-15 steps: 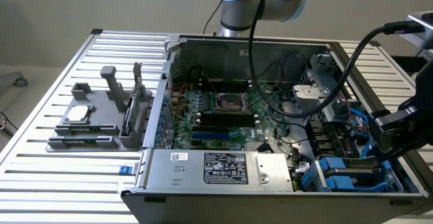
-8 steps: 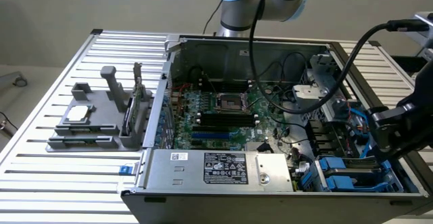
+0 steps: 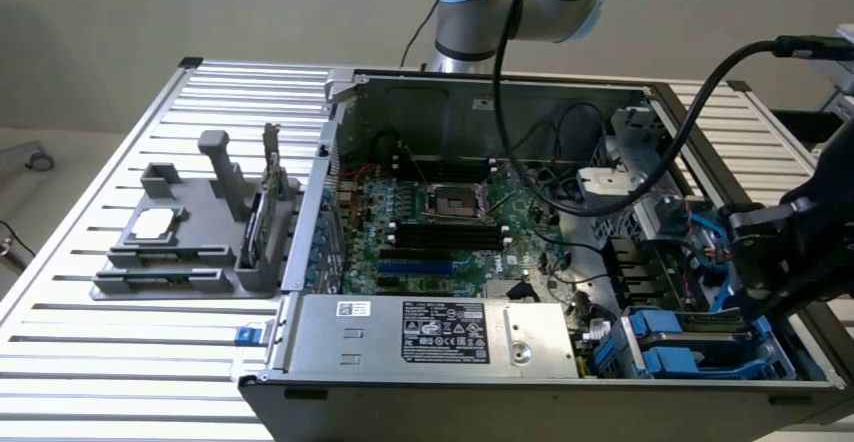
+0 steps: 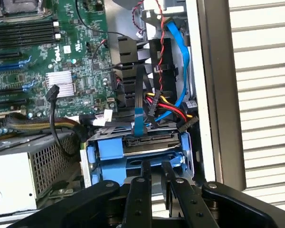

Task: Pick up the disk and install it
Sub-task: 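Insert the disk into the insertion slot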

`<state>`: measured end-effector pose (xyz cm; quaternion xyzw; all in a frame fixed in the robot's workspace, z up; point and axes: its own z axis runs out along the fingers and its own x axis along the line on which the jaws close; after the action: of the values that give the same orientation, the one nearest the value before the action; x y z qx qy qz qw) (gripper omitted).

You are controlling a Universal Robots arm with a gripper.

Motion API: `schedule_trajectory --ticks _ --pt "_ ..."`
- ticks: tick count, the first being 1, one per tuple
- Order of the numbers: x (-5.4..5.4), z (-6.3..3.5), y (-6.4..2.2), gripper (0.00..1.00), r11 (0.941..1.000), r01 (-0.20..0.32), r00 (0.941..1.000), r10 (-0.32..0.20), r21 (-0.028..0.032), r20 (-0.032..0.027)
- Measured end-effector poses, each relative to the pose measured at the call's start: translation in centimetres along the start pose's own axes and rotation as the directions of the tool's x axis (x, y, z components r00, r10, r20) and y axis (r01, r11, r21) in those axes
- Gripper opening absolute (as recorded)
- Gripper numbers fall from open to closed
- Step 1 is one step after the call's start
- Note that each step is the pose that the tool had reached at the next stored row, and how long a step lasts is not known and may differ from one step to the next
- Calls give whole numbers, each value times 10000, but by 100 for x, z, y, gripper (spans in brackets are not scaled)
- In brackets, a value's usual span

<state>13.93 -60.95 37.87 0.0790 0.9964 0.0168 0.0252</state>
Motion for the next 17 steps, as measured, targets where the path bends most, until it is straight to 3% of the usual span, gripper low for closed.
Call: schedule_trajectory --ticks 5,9,12,17 --pt "0 5 0 23 9960 -897 9960 897 41 35" --pt "0 8 -1 23 9867 -1626 9867 1625 73 68" --pt "1 11 -1 23 9766 -2149 9766 2148 93 92" --pt "1 17 -1 23 9529 -3032 9529 3030 126 136"
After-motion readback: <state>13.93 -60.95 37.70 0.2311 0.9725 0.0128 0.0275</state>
